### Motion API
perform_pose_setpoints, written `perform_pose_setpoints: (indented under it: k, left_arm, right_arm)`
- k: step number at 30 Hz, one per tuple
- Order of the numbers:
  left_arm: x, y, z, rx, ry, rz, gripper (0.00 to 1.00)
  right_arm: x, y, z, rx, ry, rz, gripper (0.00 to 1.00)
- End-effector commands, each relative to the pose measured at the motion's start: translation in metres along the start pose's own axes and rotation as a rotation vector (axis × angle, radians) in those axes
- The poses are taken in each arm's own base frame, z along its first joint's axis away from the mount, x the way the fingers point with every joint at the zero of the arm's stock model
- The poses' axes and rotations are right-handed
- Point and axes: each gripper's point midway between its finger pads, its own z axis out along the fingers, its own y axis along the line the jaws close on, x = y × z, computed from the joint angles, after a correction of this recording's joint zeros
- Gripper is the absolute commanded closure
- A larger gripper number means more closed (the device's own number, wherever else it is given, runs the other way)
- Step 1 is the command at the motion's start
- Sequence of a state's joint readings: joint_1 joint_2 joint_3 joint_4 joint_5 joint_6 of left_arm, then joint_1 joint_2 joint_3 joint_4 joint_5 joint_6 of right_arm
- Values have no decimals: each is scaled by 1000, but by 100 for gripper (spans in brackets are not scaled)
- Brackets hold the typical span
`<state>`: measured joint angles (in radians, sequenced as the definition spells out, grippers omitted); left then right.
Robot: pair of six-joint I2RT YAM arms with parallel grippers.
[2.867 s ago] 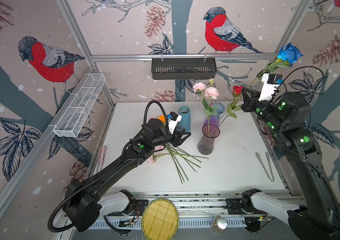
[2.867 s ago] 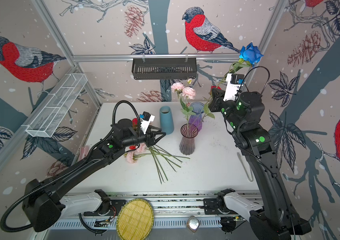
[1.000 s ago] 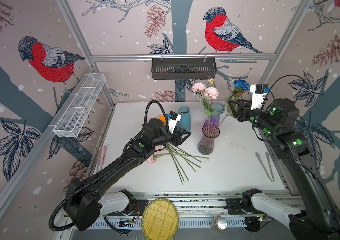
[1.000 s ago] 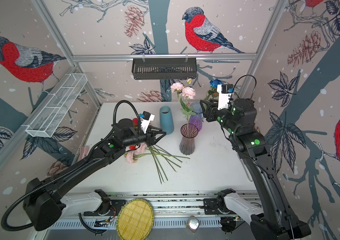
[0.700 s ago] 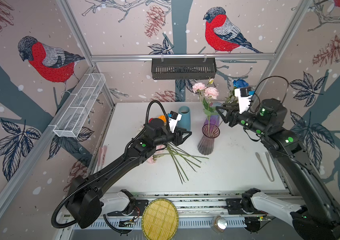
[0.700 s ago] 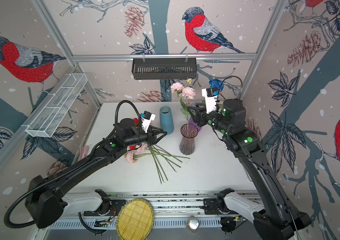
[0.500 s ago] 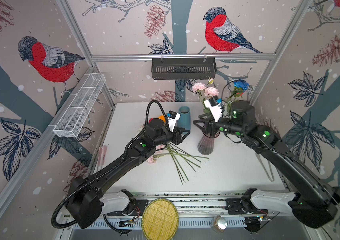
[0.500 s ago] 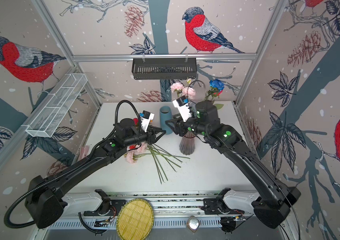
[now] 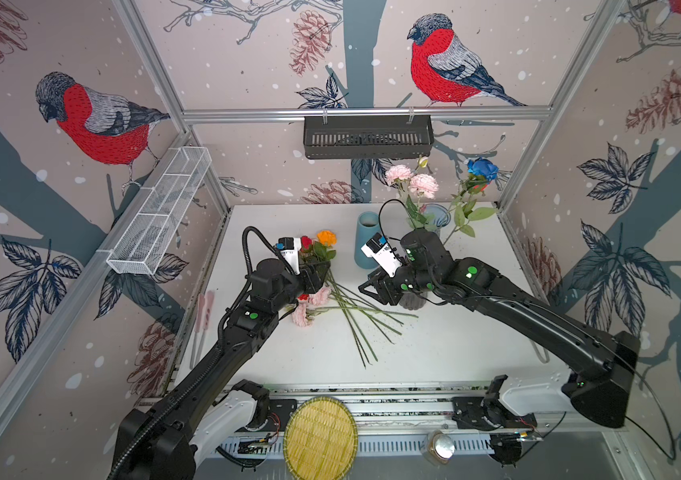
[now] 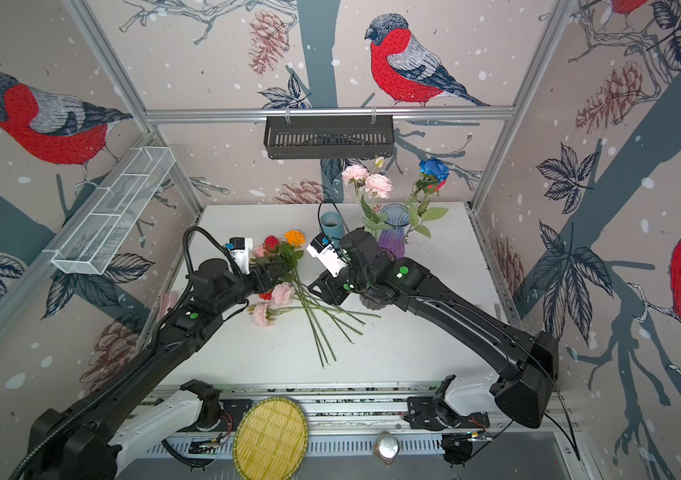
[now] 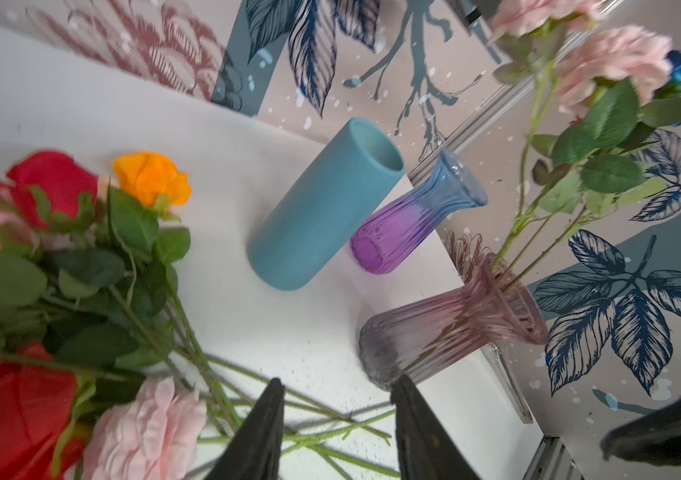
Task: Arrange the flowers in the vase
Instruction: 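Withdraw the right gripper while the left gripper reaches down to the flower bunch, then close the left gripper on the pink peony stems in the bunch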
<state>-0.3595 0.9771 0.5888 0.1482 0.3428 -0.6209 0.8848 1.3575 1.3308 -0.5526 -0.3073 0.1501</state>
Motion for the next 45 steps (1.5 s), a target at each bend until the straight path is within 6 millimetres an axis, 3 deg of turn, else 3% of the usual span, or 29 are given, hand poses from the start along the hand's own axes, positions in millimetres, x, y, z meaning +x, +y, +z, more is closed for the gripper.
perform_pose_setpoints:
  k: [1,5,9,12,24,35,37,45]
  left_arm:
    - [32,8,5,63,64,-210,58]
    - [72,21,5,142,72,-421,60]
    - [91,35,8,86,82,-484,57]
    - [98,41,13,56,94,-521,52]
    - [129,53,47,55,228,-687,53]
    - [138,67,57,55,199,-734,55]
    - [138,69,58,52,197,-730,59]
    - [131,74,57,60,175,-721,91]
  right_arm:
    - [-3,-6,-3,47,-11,-16,47]
    - [-8,-10,-8,71,-33,-24,47]
    - [-8,-13,-10,85,-29,-33,47]
    - [-8,-17,-13,103,-30,-39,47]
    - [0,-30,-23,126,-44,-24,47]
    - [3,-38,-31,139,-44,-24,47]
    - [3,-39,-32,138,-45,-21,48]
    - [2,-39,-34,141,-48,-21,48]
